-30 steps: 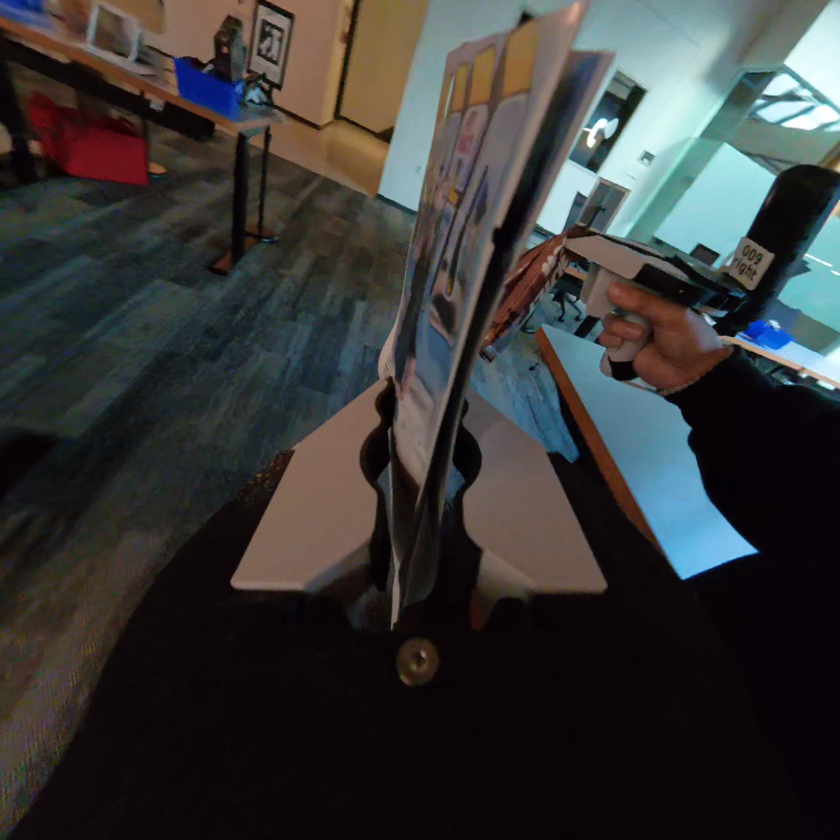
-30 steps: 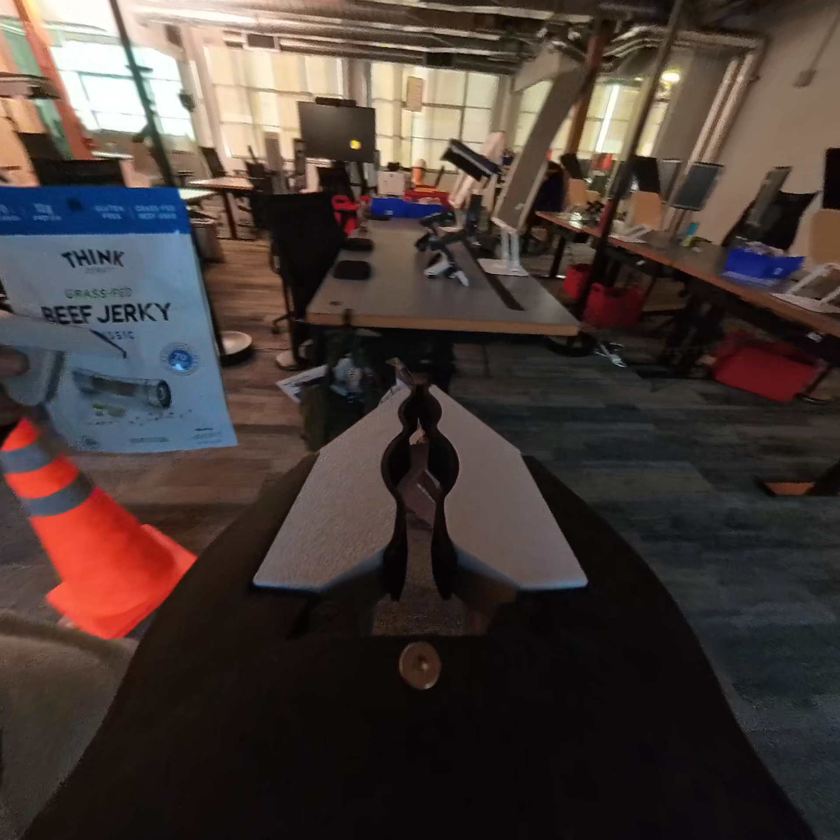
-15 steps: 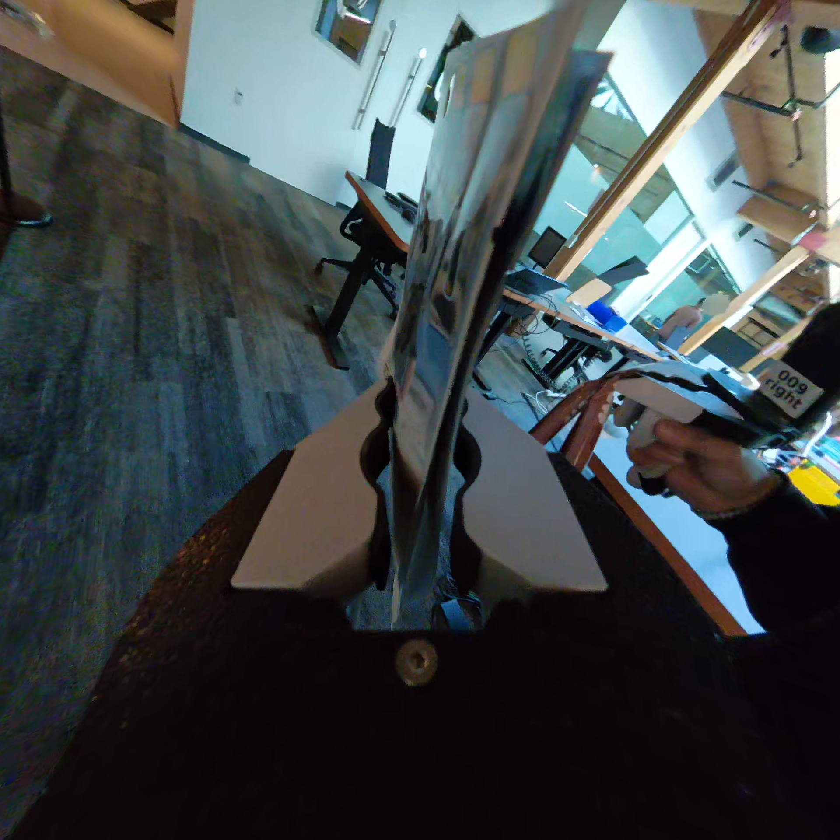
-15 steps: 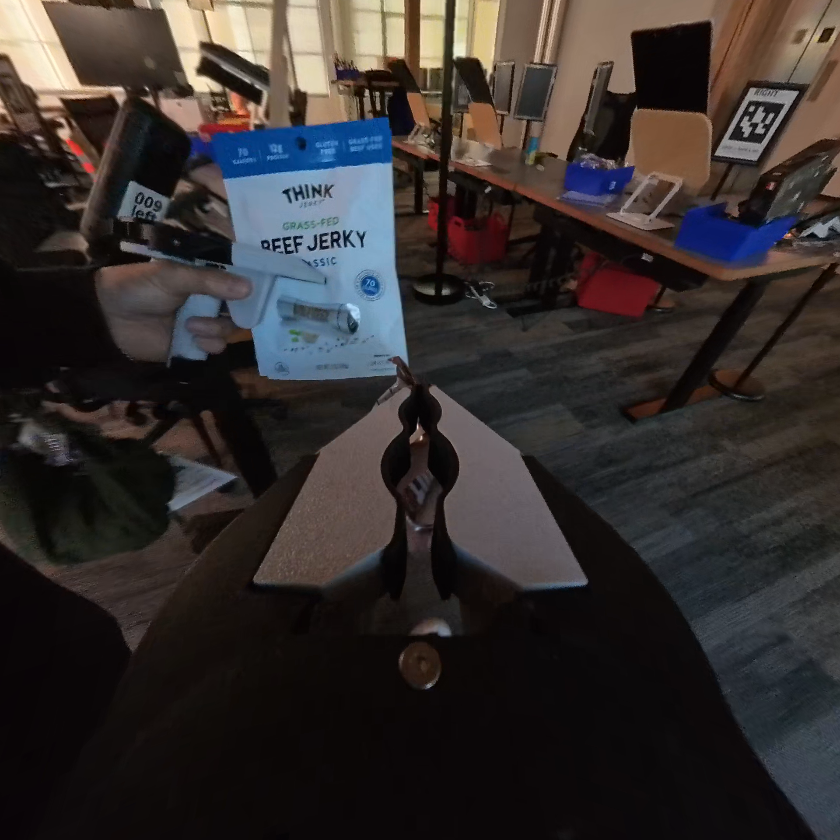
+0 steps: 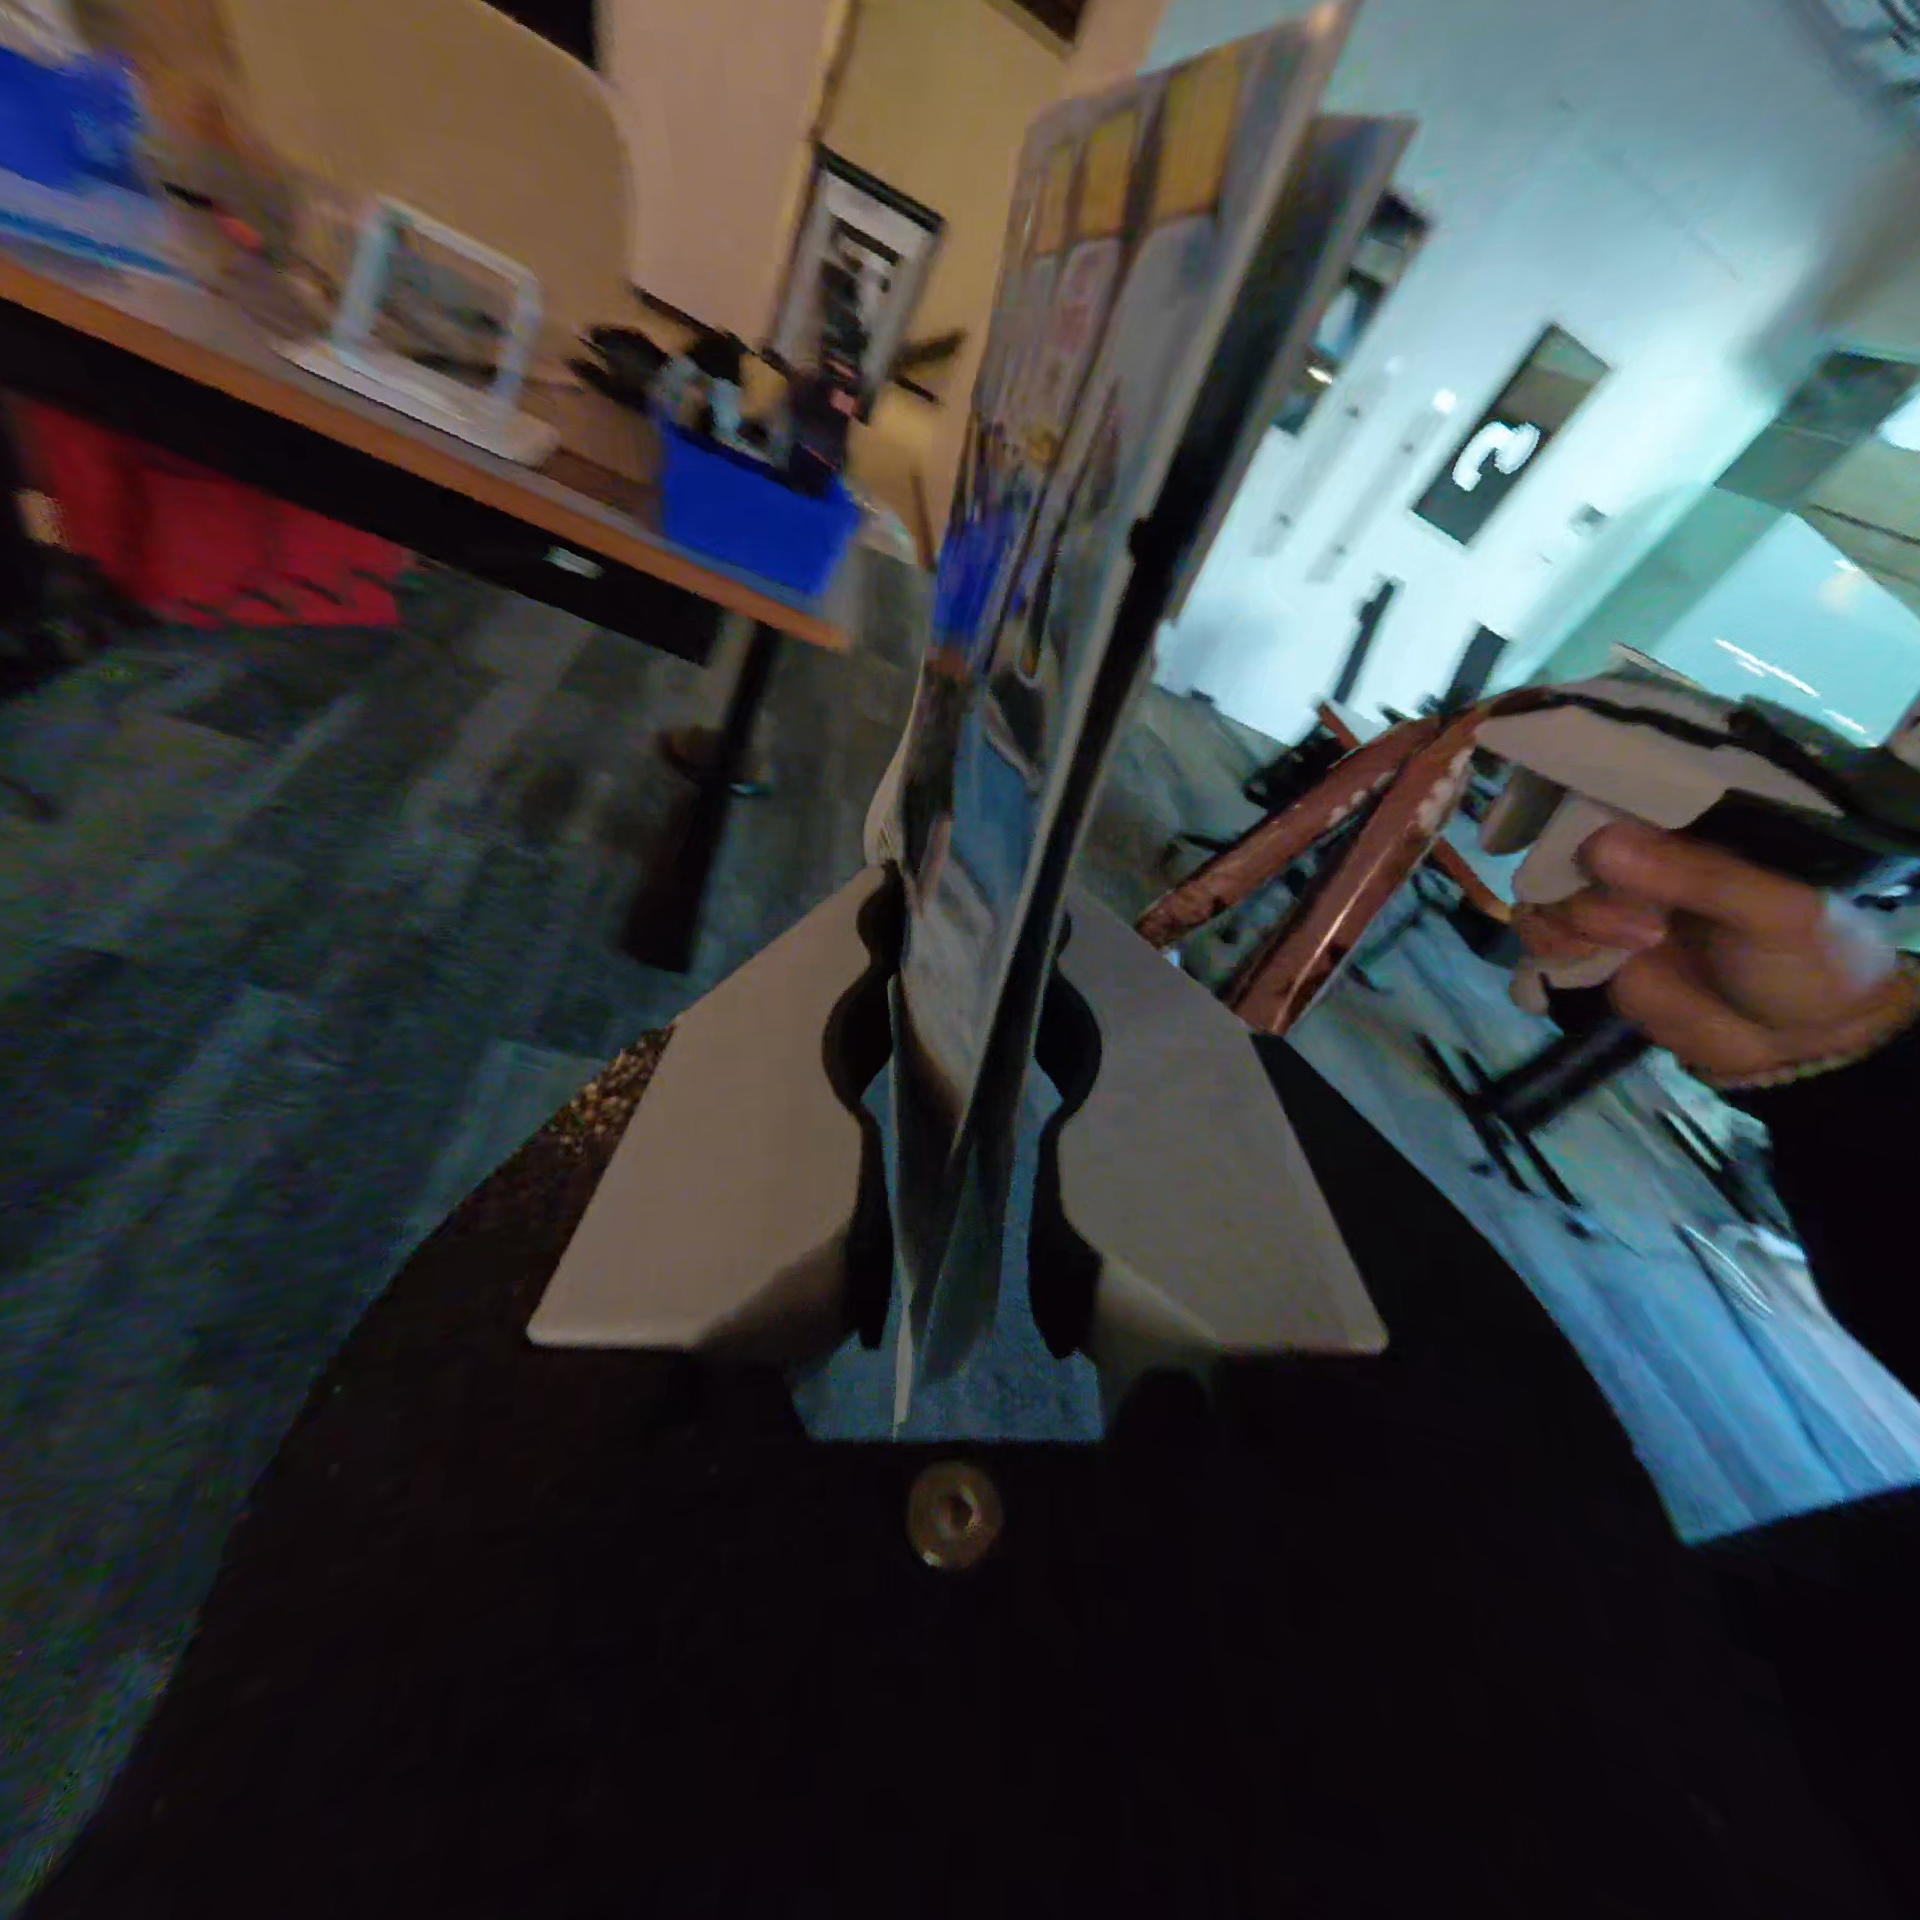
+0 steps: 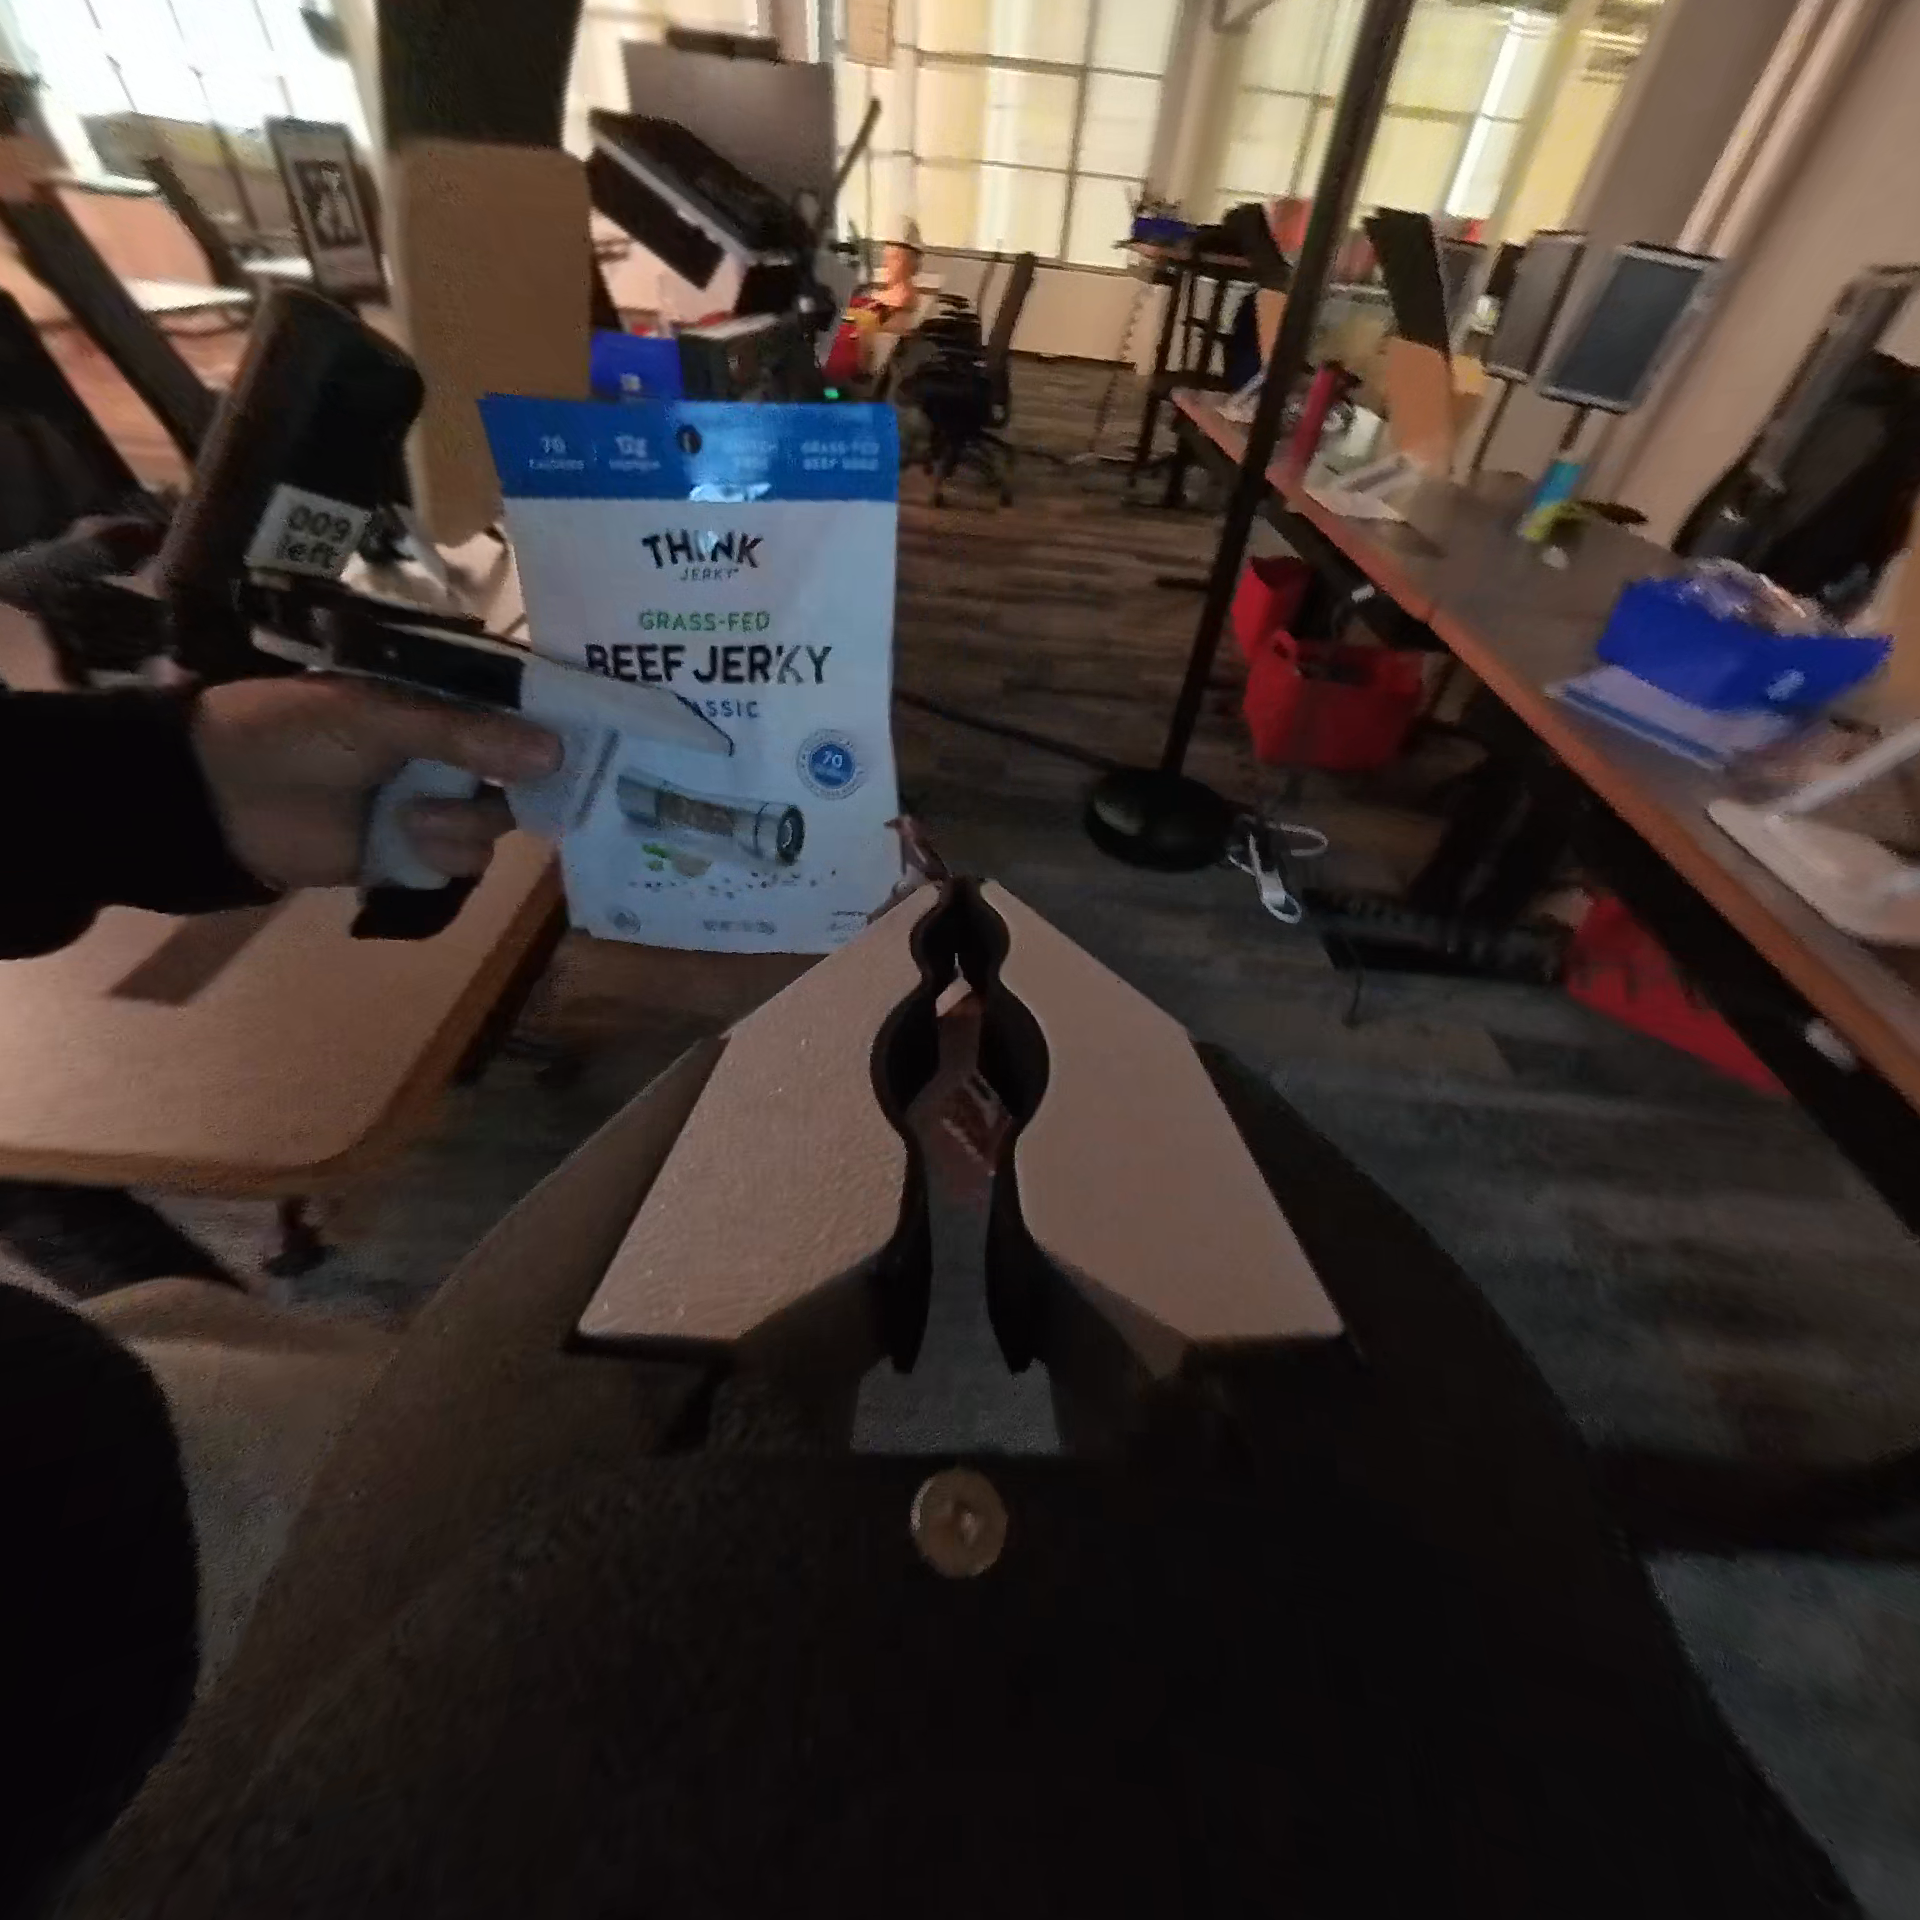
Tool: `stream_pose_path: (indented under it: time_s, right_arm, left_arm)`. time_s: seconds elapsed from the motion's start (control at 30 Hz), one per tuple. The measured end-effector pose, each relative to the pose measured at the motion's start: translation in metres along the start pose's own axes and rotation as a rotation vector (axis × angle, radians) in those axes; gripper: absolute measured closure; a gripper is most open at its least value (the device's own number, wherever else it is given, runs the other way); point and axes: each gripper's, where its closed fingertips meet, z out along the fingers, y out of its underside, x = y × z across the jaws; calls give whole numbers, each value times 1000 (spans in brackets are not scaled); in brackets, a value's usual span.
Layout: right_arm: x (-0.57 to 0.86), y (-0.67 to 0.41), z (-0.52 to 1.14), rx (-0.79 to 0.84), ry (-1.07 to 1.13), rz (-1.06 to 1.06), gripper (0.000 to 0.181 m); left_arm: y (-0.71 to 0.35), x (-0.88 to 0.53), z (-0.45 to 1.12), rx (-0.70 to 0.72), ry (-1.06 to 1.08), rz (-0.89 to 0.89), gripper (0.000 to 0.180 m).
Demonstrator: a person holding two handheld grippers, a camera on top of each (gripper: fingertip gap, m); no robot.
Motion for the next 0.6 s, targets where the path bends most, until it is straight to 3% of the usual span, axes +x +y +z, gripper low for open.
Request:
stream_pose_path:
  time_s: [0.23,0.43,0.6]
  right_arm:
    - [146,-24,245,-31,-60,-146,181]
    - [259,-32,425,-122,-91,-194,181]
    - [352,-36,571,-113,-75,-114,181]
  left_arm:
    - [-80,-240,62,91,-170,-9,160]
    - [-176,-397,144,114,-175,-157,160]
    - [-263,-495,215,46,-149,-52,160]
